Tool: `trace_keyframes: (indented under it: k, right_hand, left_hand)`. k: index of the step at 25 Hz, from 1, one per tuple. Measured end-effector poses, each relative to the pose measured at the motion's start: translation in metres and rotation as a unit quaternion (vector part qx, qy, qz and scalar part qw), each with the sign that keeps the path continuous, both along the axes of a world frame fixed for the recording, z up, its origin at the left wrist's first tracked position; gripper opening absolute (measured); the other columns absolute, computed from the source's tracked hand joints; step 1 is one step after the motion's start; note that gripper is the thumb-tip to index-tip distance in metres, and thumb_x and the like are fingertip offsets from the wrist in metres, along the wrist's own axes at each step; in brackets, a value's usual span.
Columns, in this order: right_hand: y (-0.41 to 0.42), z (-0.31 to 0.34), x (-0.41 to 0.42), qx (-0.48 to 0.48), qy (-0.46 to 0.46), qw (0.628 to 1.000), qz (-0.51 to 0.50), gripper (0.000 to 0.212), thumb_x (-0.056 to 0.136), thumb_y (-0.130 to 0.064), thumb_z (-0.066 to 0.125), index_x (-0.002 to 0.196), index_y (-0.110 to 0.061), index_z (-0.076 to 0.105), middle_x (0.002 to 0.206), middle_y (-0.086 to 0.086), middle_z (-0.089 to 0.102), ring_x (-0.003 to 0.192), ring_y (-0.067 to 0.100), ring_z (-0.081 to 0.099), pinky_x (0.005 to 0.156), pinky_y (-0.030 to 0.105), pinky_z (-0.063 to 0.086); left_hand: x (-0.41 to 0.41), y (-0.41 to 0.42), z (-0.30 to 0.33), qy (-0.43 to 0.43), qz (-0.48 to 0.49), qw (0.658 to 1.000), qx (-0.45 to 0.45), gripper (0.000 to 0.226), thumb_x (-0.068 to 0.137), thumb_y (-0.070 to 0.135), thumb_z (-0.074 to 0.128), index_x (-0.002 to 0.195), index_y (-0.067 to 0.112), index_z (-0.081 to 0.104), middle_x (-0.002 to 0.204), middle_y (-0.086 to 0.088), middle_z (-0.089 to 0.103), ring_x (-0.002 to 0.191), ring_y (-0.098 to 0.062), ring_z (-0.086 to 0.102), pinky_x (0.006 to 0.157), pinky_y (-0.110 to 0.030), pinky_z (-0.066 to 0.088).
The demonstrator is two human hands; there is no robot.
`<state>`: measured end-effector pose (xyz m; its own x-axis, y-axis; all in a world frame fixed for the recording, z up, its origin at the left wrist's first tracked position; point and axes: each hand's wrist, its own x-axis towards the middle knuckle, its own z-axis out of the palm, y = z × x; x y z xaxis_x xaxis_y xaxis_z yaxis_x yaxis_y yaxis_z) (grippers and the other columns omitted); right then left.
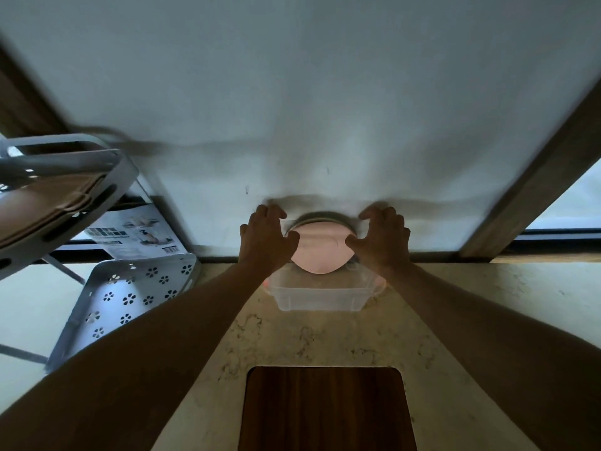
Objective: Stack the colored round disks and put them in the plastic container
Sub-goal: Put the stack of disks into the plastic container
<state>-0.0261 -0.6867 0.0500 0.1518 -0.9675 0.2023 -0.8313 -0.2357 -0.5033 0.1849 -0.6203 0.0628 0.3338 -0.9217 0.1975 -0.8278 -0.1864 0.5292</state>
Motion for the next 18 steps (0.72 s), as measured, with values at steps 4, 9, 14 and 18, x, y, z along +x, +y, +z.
trace_keyframes:
  k: [4, 9, 14, 18]
  right_hand:
    - [0.018, 0.029, 0.01, -0.003, 0.014, 1.0, 0.013, 0.05, 0.068, -0.041, 0.075, 0.112, -0.021, 0.059, 0.114, 0.007, 0.053, 0.108, 0.03, 0.049, 0.083, 0.036, 0.035]
    - [0.065, 0.066, 0.045, 0.009, 0.023, 0.998, 0.054, 0.049, 0.074, -0.045, 0.07, 0.116, -0.02, 0.061, 0.113, 0.009, 0.054, 0.11, 0.031, 0.049, 0.09, 0.041, 0.039]
    - [0.129, 0.122, 0.096, 0.002, -0.03, 0.992, 0.12, 0.035, 0.086, -0.041, 0.06, 0.113, -0.019, 0.064, 0.112, 0.006, 0.062, 0.11, 0.027, 0.055, 0.093, 0.04, 0.042]
    - [0.17, 0.162, 0.143, 0.043, -0.092, 0.984, 0.145, 0.031, 0.09, -0.038, 0.052, 0.107, -0.016, 0.066, 0.107, 0.004, 0.069, 0.106, 0.025, 0.06, 0.092, 0.037, 0.046]
  left_hand:
    - [0.006, 0.027, 0.023, -0.018, 0.009, 1.0, -0.004, 0.033, 0.08, 0.029, 0.063, 0.109, 0.016, 0.055, 0.104, -0.006, 0.057, 0.095, -0.026, 0.057, 0.085, -0.042, 0.041]
    - [0.025, 0.087, 0.069, 0.009, 0.058, 0.998, -0.037, 0.028, 0.083, 0.032, 0.062, 0.106, 0.017, 0.059, 0.104, -0.004, 0.06, 0.092, -0.022, 0.06, 0.085, -0.045, 0.05]
    - [0.054, 0.165, 0.126, -0.039, 0.056, 0.994, -0.087, 0.023, 0.083, 0.026, 0.063, 0.103, 0.014, 0.059, 0.099, -0.006, 0.061, 0.092, -0.024, 0.058, 0.08, -0.04, 0.049]
    - [0.084, 0.21, 0.175, -0.093, 0.019, 0.989, -0.109, 0.019, 0.082, 0.023, 0.063, 0.097, 0.012, 0.061, 0.098, -0.01, 0.066, 0.089, -0.027, 0.061, 0.071, -0.036, 0.052]
